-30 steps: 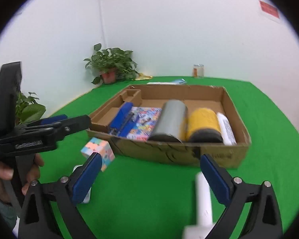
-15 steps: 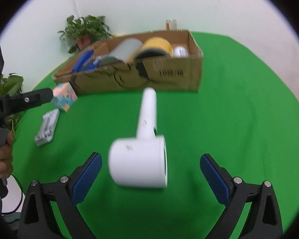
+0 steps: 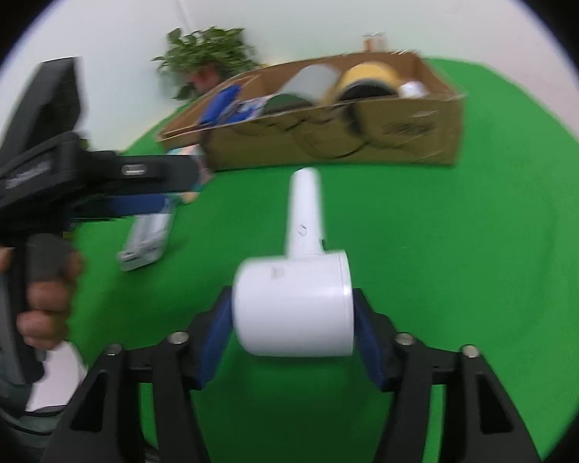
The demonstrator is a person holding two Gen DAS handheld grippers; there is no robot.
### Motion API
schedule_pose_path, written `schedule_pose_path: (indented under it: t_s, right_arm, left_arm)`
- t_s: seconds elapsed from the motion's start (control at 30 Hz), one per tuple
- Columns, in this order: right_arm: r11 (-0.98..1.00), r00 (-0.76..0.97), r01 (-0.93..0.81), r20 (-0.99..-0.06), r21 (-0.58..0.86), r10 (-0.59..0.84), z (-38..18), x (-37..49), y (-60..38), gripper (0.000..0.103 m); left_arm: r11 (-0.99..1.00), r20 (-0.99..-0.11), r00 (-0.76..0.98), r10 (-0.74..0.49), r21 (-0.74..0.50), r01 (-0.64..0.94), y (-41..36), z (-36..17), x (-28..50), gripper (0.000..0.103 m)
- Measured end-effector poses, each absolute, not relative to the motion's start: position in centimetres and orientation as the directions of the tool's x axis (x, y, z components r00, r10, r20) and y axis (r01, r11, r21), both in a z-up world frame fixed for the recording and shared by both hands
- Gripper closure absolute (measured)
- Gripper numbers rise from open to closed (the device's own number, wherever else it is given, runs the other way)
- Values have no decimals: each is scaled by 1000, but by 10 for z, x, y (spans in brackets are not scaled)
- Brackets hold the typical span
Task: Organize rigid objects
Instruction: 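Move both grippers to the white fan and close on its head, then lift the white fan and lower it into the box beside the stapler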
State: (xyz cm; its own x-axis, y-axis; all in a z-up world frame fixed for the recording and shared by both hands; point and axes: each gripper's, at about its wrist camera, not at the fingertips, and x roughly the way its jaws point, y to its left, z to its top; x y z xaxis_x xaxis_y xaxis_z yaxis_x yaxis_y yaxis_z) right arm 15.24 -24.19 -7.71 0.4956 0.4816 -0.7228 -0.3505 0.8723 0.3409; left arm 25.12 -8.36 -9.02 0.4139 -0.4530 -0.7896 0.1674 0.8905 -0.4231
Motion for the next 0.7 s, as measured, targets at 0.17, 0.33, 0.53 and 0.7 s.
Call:
schedule_pose_path:
  t_s: [0.17,0.33,0.53,0.7]
  right_arm:
    - [812,485,-475,-670,338,562,-65,138,-216,17]
    - [873,515,-428,-730,235,449,-71,140,-214,16]
    - [889,514,-374,-739,264,436,-74,140,-216,16]
    - [905,518,-356,-758,231,397,-76,138,-215,21]
  left_arm:
    - [847,-785,319,-530,-507,159,-95,-110,258,1]
    - [830,-799,225,-558,-534,162,-111,-129,278,13]
    - [794,-786,131,-605,-583,169,-127,-141,294,30]
    - [784,-780,91,-619,-606,137,-121,-143,290,42]
